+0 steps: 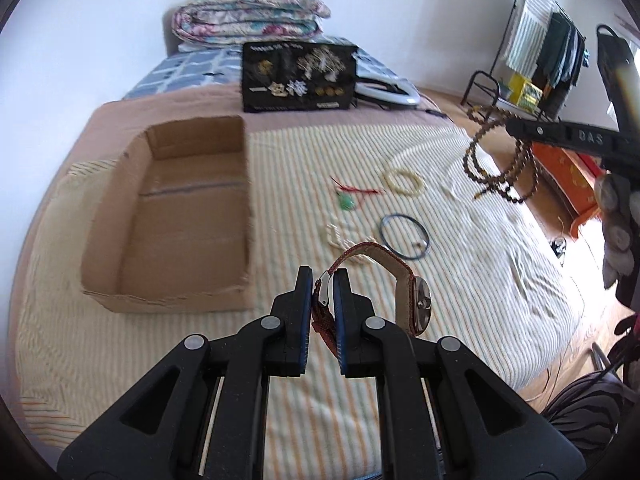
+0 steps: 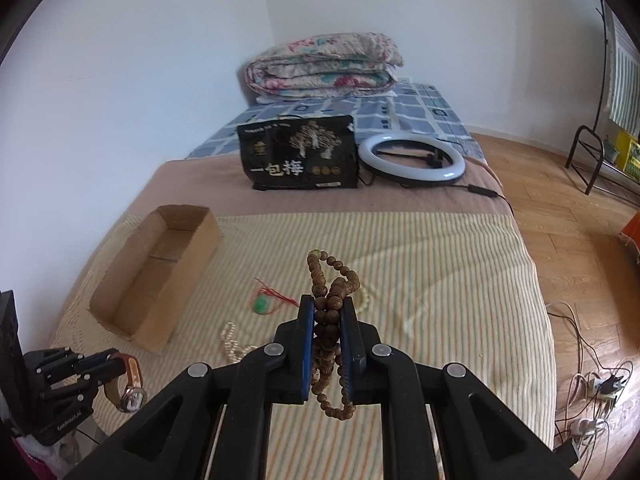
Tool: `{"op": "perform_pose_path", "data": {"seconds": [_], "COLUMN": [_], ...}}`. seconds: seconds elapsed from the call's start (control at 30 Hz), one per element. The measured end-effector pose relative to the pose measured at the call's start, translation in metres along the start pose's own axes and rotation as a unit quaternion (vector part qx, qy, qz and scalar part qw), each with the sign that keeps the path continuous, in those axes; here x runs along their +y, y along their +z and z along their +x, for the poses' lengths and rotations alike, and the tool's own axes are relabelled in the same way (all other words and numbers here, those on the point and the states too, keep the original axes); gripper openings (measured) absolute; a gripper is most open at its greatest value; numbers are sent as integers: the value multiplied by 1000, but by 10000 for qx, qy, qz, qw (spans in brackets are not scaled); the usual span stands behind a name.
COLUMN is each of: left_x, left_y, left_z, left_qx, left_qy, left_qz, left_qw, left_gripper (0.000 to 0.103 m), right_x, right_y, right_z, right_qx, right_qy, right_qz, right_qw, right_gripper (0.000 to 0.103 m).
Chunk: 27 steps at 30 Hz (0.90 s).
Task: Organize jewelry
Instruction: 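Lift and carry the watch and bead strand with both tools over the cardboard box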
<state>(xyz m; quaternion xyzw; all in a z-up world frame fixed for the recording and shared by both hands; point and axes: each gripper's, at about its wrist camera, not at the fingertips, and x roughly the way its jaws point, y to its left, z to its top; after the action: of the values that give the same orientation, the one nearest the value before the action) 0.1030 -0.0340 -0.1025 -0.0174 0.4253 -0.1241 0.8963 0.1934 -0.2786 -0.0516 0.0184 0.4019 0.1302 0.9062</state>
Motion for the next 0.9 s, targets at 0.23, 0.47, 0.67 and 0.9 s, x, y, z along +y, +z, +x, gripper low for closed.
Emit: {"op": "perform_pose_path", "data": {"seconds": [0.23, 0.47, 0.67, 0.9], "left_x": [43, 78, 107, 134], "left_y": [13, 20, 24, 24], "left_z": [-14, -19, -15, -6], "left_qx": [-172, -229, -210, -138], "left_qy": [235, 476, 619, 733], "left_qz": [-239, -404, -530, -686], "left_qw": [9993, 9978, 9965, 9949], "left_gripper": [9, 9, 9, 9], "right_x": [43, 87, 126, 167], "right_y": [13, 28, 40, 49], "right_z": [-7, 3, 19, 45], "right_qx": [-107, -116, -65, 49], "right_qy": [251, 542, 784, 1062], "right_qz": [-216, -362, -569, -800], "right_qw": [9994, 9978, 9953, 9911], "right_gripper": [10, 10, 10, 10]}}
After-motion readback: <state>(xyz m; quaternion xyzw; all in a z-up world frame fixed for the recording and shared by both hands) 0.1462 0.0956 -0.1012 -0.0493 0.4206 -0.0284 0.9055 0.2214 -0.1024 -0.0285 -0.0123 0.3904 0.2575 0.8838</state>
